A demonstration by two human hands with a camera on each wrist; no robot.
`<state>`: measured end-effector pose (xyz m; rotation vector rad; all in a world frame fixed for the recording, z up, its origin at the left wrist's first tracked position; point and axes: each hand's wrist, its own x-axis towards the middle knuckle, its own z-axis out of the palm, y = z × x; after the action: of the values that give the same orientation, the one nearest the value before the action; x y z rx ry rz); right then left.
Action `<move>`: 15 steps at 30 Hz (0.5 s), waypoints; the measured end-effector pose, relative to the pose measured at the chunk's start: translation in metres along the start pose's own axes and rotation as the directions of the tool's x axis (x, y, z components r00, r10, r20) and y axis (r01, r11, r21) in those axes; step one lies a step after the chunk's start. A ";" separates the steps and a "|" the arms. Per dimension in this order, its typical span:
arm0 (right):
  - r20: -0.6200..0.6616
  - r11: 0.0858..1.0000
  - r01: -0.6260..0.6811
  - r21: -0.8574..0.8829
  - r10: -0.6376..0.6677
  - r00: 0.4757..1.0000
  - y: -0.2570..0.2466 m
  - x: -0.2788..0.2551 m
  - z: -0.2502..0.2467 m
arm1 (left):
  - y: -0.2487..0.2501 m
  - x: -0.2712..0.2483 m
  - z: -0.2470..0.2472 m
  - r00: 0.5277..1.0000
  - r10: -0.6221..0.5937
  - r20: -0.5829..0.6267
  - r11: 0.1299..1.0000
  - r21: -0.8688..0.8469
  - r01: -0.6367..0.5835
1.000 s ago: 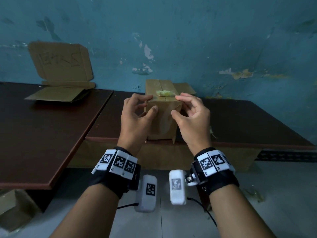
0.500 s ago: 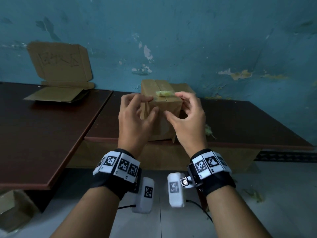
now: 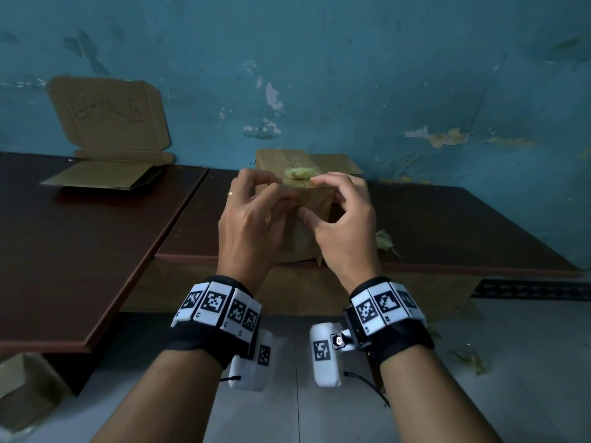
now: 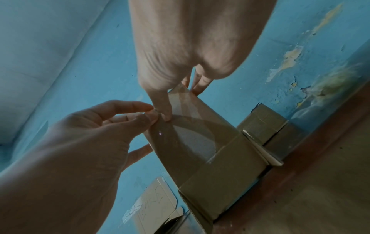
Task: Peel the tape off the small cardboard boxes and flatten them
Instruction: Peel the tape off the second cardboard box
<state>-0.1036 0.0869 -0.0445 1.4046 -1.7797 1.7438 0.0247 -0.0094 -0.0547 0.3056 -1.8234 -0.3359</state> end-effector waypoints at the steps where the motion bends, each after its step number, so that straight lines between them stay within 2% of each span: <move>1: -0.001 1.000 0.000 -0.001 0.000 1.000 0.000 0.000 0.000 | 0.000 0.001 0.000 1.000 0.005 0.000 1.000 0.012 -0.005; 7: 0.000 1.000 -0.025 0.000 0.025 1.000 -0.002 0.000 0.001 | 0.001 0.004 -0.001 0.998 0.066 0.007 0.990 0.121 -0.067; 15: -0.013 0.999 0.012 -0.033 -0.013 1.000 -0.010 -0.003 0.002 | -0.001 0.008 0.004 0.998 0.059 0.030 0.983 0.173 -0.063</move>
<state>-0.0937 0.0881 -0.0408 1.3845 -1.7812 1.7055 0.0192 -0.0125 -0.0491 0.3672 -1.8857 -0.1385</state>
